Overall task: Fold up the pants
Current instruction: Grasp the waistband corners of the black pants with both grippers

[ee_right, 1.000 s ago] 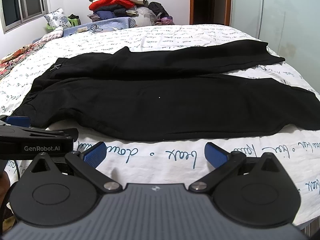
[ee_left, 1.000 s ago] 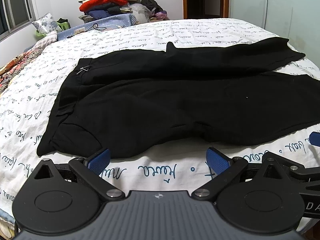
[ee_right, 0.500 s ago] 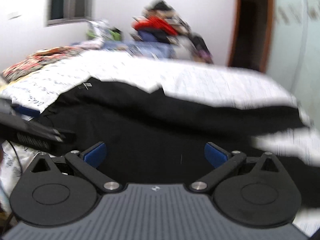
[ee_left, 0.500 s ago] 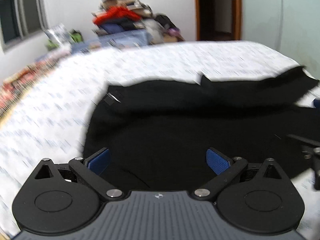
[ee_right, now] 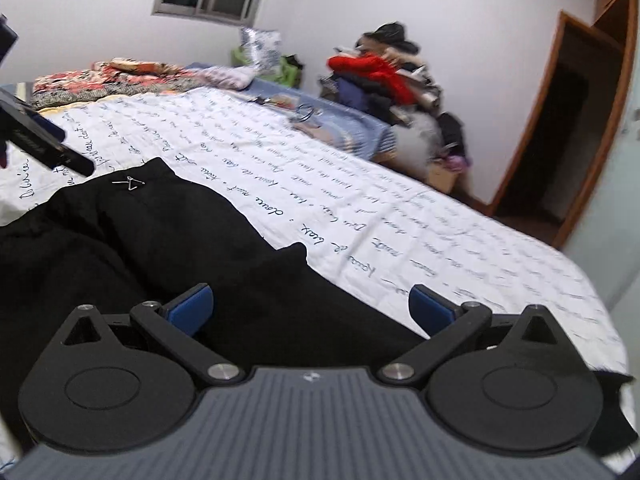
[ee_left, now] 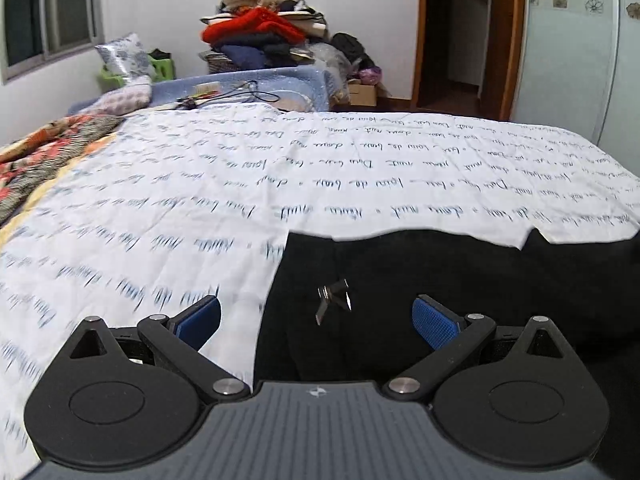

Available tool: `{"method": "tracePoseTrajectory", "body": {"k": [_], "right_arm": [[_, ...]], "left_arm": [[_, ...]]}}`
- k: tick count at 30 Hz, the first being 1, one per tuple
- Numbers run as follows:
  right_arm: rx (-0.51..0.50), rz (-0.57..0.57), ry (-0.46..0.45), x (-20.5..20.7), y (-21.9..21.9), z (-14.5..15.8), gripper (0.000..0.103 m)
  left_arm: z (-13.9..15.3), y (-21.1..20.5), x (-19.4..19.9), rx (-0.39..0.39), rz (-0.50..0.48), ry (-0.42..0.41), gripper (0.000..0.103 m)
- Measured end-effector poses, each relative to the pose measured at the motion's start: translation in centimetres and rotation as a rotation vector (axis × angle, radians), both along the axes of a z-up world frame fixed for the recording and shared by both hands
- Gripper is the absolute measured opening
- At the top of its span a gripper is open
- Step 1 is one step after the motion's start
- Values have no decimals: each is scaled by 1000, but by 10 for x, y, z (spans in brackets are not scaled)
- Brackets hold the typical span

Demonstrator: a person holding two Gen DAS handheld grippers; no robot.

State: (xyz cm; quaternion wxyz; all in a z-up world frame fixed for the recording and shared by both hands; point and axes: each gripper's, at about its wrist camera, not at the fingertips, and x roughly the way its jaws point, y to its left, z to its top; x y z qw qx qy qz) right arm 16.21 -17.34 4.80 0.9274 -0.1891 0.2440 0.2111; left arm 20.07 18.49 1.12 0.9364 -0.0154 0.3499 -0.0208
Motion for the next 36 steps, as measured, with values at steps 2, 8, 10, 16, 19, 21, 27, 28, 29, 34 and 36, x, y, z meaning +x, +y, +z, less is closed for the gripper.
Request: {"method": "tracePoseTrajectory", "body": {"k": [2, 8, 10, 16, 19, 21, 27, 28, 29, 34, 36], "right_arm": [[-7, 25, 37, 23, -4, -4, 103], [17, 98, 149, 93, -9, -22, 96], [17, 126, 223, 118, -8, -34, 89], [35, 192, 412, 169, -12, -69, 86], [104, 217, 498, 188, -20, -77, 88], [136, 239, 526, 195, -23, -78, 88], [102, 285, 517, 187, -26, -71, 23], [111, 282, 521, 186, -27, -69, 12], [119, 287, 527, 185, -29, -67, 8], [46, 265, 416, 168, -20, -58, 5], [17, 219, 323, 165, -15, -51, 4]], "left_arm": [[-8, 9, 26, -32, -34, 27, 103], [-32, 27, 83, -76, -91, 95, 103], [-32, 31, 91, -86, -119, 97, 103], [-37, 29, 120, -114, -249, 117, 103], [-43, 20, 128, -90, -301, 119, 103], [-50, 17, 133, -83, -312, 123, 102], [-53, 16, 124, -42, -253, 103, 54], [-50, 18, 123, -61, -243, 102, 47], [-46, 20, 121, -78, -231, 103, 45], [-31, 20, 114, -86, -185, 65, 38], [-25, 22, 114, -87, -141, 30, 37]]}}
